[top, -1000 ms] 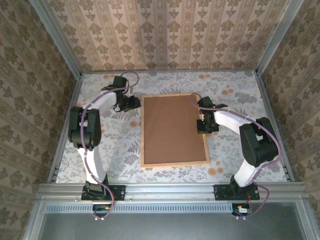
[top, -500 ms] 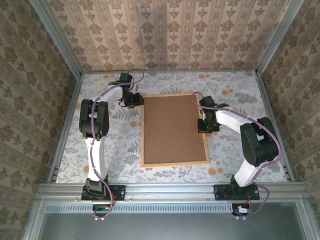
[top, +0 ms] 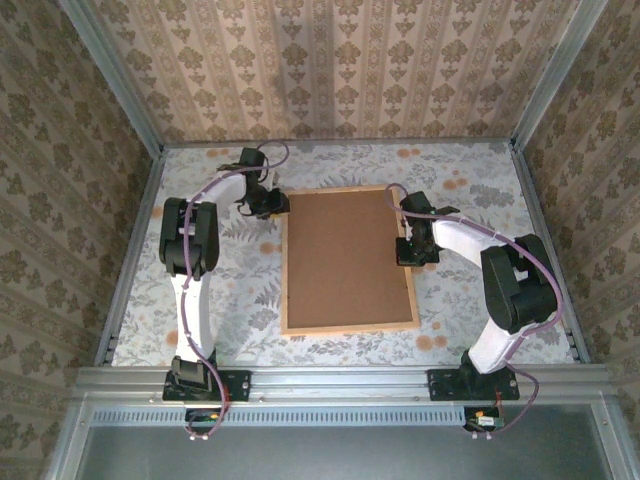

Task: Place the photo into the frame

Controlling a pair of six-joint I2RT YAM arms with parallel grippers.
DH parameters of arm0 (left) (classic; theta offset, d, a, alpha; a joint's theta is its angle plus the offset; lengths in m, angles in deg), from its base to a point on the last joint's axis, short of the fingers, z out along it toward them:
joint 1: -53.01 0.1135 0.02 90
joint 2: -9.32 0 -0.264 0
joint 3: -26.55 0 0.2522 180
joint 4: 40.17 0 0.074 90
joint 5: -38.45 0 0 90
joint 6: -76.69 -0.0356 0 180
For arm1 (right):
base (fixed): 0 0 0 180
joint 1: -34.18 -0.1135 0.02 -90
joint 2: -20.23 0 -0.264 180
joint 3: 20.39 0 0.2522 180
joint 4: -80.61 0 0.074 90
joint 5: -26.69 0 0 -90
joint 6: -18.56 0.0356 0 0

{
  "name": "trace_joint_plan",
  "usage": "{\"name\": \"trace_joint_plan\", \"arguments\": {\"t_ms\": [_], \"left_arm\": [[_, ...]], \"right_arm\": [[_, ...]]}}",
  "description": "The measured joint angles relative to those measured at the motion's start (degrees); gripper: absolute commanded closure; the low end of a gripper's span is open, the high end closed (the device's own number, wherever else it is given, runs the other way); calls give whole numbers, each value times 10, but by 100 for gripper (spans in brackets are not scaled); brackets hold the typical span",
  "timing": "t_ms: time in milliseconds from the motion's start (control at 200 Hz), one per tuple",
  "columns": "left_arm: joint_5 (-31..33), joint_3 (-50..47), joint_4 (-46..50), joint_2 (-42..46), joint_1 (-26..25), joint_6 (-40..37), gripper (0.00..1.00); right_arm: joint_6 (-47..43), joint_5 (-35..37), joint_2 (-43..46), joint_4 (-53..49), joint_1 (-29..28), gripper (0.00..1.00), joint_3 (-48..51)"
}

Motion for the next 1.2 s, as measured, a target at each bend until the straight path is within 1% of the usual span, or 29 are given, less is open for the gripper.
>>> {"name": "trace_joint_plan", "arguments": {"t_ms": [250, 505, 835, 1200], "left_arm": [[-2, 27, 16, -16, -4, -7, 72], [18, 56, 41, -30, -16, -29, 73], [40, 113, 91, -57, -29, -57, 68], [93, 163, 137, -81, -51, -80, 63]], "right_arm": [[0, 0, 0, -1, 1, 97, 0], [0, 0, 0, -2, 2, 98, 0], [0, 0, -2, -4, 2, 98, 0], [0, 0, -3, -6, 2, 99, -2]]}}
